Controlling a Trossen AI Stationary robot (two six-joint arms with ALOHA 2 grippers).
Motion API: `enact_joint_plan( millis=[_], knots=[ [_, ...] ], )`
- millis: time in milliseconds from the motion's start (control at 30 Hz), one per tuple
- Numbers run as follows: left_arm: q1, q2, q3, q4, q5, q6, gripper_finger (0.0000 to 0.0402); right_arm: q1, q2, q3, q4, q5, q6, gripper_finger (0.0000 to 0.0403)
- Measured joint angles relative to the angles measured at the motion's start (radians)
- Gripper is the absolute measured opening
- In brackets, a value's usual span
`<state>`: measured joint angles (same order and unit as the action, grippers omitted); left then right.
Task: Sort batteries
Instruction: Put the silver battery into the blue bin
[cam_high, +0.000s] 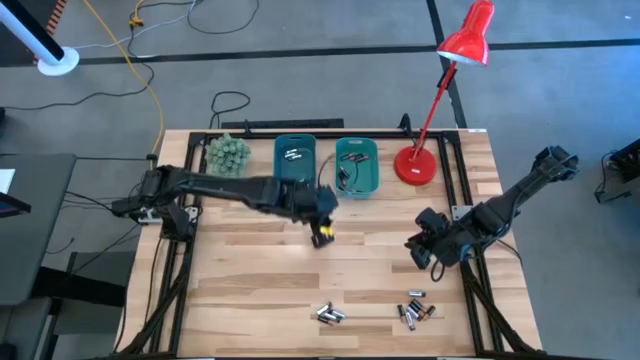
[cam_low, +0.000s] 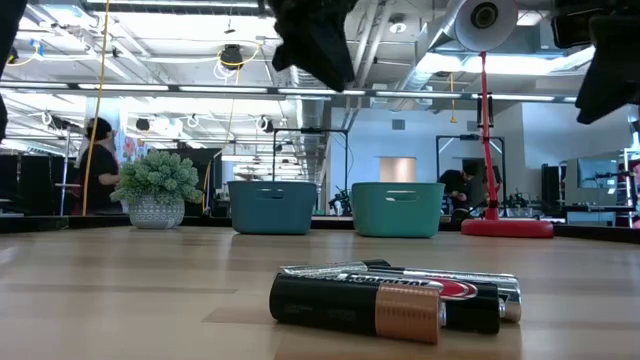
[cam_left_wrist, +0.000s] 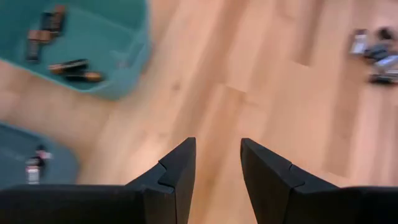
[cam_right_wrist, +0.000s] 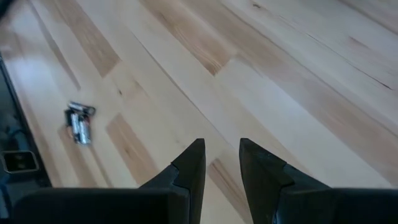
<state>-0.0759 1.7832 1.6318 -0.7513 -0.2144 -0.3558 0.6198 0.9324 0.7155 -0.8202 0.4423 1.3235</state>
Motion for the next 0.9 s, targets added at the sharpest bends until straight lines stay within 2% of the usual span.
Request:
enact_joint_plan(
  millis=[167, 367, 667, 800, 900],
  knots=[
    [-0.084, 0.0, 0.0, 0.002, -0.011, -0.069, 0.0123, 0.017, 0.019, 0.0, -0.027, 0.0, 0.0, 0.0116],
    [-0.133, 0.0, 0.0, 0.003, -0.035, -0.116, 0.0123, 0.017, 0.059, 0.0, -0.046, 0.0, 0.003, 0.0116],
    [-0.179, 0.001, 0.0, 0.005, -0.038, 0.01, 0.0123, 0.023, 0.105, 0.0, -0.038, 0.0, 0.067, 0.0116],
    [-0.222, 0.001, 0.0, -0.004, -0.053, -0.098, 0.0123, 0.026, 0.119, 0.0, -0.025, 0.0, 0.092, 0.0116],
    [-0.278, 0.002, 0.0, -0.021, -0.139, -0.209, 0.0123, 0.035, 0.124, 0.0, -0.014, 0.0, 0.092, 0.0116]
  ],
)
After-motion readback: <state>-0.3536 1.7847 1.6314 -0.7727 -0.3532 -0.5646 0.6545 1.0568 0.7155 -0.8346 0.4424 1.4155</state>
